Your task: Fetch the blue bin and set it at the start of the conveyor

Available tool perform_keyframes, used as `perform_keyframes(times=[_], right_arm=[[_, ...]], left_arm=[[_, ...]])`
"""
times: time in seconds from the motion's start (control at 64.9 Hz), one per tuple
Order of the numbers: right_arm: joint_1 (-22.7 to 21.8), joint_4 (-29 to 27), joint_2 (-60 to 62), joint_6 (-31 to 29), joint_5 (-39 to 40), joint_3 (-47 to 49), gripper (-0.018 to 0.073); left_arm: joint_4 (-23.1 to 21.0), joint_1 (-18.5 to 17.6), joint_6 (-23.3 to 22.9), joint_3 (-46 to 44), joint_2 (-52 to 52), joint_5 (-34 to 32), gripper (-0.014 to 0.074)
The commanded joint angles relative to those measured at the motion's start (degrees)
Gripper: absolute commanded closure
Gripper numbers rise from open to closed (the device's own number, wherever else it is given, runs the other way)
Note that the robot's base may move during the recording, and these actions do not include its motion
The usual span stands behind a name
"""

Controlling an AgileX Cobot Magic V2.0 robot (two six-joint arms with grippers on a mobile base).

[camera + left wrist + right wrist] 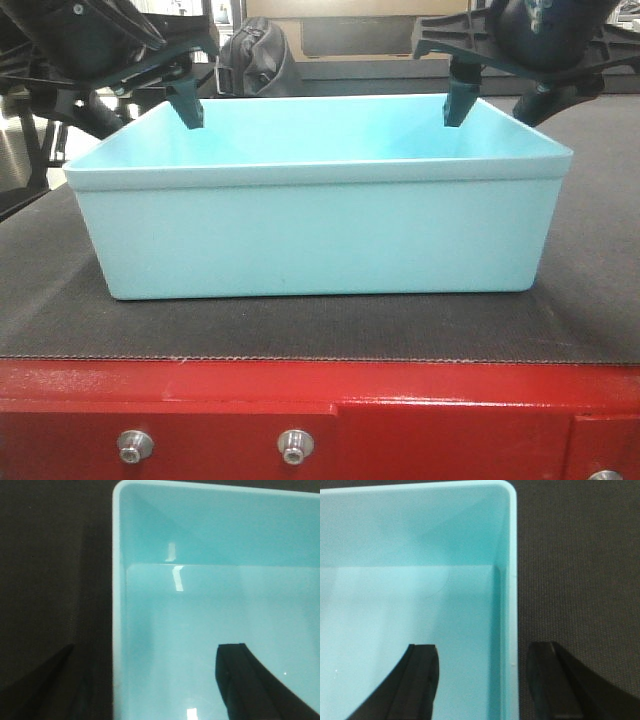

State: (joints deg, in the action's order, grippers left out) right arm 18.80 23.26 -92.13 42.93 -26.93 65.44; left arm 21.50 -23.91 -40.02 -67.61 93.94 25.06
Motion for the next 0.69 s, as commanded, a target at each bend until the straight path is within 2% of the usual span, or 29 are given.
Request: perform_keyframes(times=[0.0,0.154,0.231,0.293,0.385,0.477,0.554,0.678], right_arm=[[-0.57,0.64,0.48,0.12,0.42,0.2,0.0272],[-0.57,0.73,3.03,0.12,-0.78,0.2,0.0272],[-0.57,0.98,5.16,0.12,-1.13,0.2,0.0272],[-0.44,1.71,7.24,0.12,-1.41,0.2,0.0288],[-0.44,1.84,9.93,0.01,-1.81,0.2,0.0388],[0.07,1.84,12.49,-1.68,-2.45,0.2,0.0571],[0.27,1.84,14.04,-2.72,-2.56,-0.11,0.0729],[0.27,1.84,17.2,-4.06,0.97,-3.76,0.0722]], left_arm=[[0.8,0.4,-0.06,-0.48,-0.51,0.4,0.0195],[0.65,-0.06,-0.06,-0.69,-1.83,1.57,0.0211],[0.61,-0.44,-0.06,-0.69,-3.66,1.91,0.0274],[0.51,-0.44,-0.06,-0.69,-5.82,2.17,0.0368],[0.51,-0.44,-0.06,-0.69,-9.02,2.89,0.0524],[-1.18,-0.44,-0.06,-0.44,-12.22,3.14,0.071],[-1.74,-0.44,-0.06,0.67,-14.33,2.75,0.0708],[-1.74,-0.44,-0.06,4.55,-17.42,-2.36,0.0708]])
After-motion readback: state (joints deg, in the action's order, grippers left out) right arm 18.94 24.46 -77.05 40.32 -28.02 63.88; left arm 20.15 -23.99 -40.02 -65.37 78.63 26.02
